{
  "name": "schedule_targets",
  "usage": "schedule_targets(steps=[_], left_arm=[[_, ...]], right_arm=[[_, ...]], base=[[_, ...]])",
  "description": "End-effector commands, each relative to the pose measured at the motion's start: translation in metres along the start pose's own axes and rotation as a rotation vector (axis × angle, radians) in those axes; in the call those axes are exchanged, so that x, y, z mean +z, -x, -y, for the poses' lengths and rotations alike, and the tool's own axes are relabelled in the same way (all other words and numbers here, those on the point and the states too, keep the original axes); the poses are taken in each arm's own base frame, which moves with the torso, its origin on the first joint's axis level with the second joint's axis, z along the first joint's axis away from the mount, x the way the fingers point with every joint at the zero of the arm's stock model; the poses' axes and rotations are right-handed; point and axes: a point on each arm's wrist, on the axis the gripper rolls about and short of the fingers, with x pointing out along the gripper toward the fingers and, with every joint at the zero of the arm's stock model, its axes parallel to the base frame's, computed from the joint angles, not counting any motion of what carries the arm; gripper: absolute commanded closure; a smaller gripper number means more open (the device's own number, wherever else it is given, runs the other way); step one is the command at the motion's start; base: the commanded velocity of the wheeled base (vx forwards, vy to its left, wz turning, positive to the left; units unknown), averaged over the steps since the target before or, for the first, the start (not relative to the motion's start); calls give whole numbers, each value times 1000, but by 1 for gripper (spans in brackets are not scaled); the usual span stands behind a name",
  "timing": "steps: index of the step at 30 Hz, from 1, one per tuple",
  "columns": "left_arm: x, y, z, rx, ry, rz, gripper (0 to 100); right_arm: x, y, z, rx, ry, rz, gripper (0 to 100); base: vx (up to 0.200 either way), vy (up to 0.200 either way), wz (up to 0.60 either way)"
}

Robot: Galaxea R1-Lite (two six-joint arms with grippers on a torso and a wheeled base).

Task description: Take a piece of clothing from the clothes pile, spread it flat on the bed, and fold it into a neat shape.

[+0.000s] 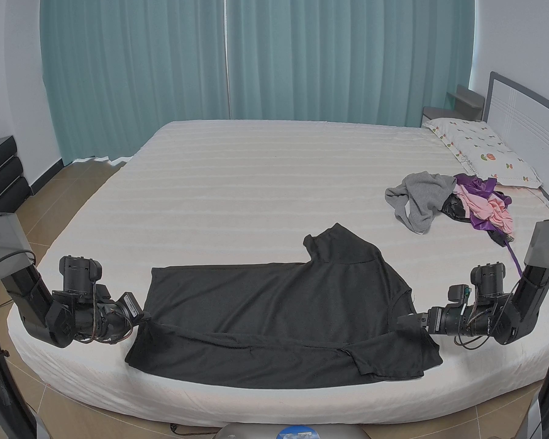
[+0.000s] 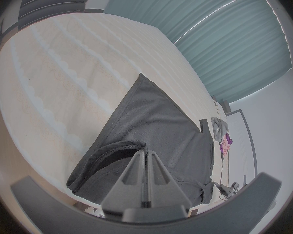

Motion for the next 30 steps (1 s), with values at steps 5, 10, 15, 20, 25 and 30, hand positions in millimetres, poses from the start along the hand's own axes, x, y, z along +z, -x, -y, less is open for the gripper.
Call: schedule_targets(steps=[5, 10, 15, 20, 25, 30], left_arm=[[0, 1, 1, -3, -1, 2, 100], [0, 1, 0, -2, 0, 1, 100], [0, 1, 0, -2, 0, 1, 100], [0, 1, 0, -2, 0, 1, 100], [0, 1, 0, -2, 0, 1, 100], [0, 1, 0, -2, 0, 1, 100]], right_arm=[[1, -14, 8, 18, -7, -12, 0], [0, -16, 8, 59, -8, -26, 0], [-4, -15, 9, 55, -14, -38, 0], [-7, -18, 17, 40, -30, -47, 0], [-5, -21, 24, 40, -17, 2, 0], [-10, -23, 27, 41, -20, 6, 0]], base=[[0, 0, 0], [0, 0, 0], [0, 0, 0], [0, 0, 0], [0, 0, 0], [0, 0, 0]])
